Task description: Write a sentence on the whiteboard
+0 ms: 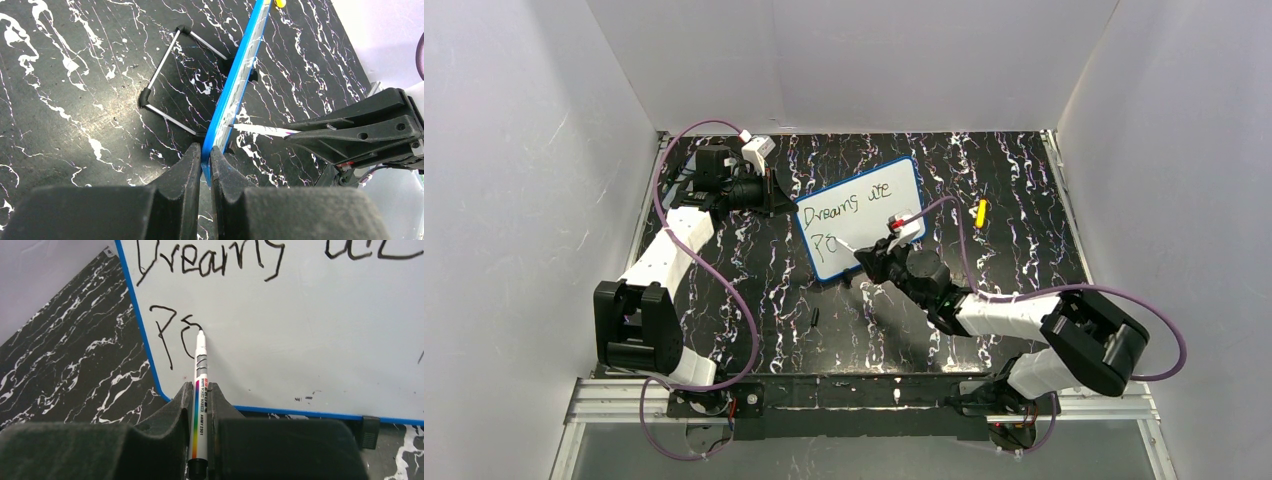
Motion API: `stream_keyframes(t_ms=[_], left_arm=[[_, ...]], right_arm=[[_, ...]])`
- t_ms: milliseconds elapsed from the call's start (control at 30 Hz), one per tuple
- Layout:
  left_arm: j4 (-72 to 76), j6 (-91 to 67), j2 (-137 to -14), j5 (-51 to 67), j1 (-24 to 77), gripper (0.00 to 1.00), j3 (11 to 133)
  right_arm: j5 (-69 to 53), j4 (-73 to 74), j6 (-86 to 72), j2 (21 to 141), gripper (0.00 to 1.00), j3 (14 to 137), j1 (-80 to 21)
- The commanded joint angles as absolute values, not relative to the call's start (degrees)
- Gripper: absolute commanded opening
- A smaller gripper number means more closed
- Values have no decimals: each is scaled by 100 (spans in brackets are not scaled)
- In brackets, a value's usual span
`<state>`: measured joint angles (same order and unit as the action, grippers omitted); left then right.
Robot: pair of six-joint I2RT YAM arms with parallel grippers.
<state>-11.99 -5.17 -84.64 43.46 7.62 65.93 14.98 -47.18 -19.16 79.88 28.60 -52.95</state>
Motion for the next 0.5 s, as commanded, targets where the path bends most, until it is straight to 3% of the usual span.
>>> stream_keyframes(t_ms=[0, 467], left_arm=[[-1213, -601, -8174, 4613, 790, 0, 6583], [-1205, -611, -8169, 4614, 786, 0, 6582]], right_arm=[[1838, -4593, -1896, 7840, 1, 2721, -5273], [1486, -4626, -2035, 7952, 1, 2570, -5307]])
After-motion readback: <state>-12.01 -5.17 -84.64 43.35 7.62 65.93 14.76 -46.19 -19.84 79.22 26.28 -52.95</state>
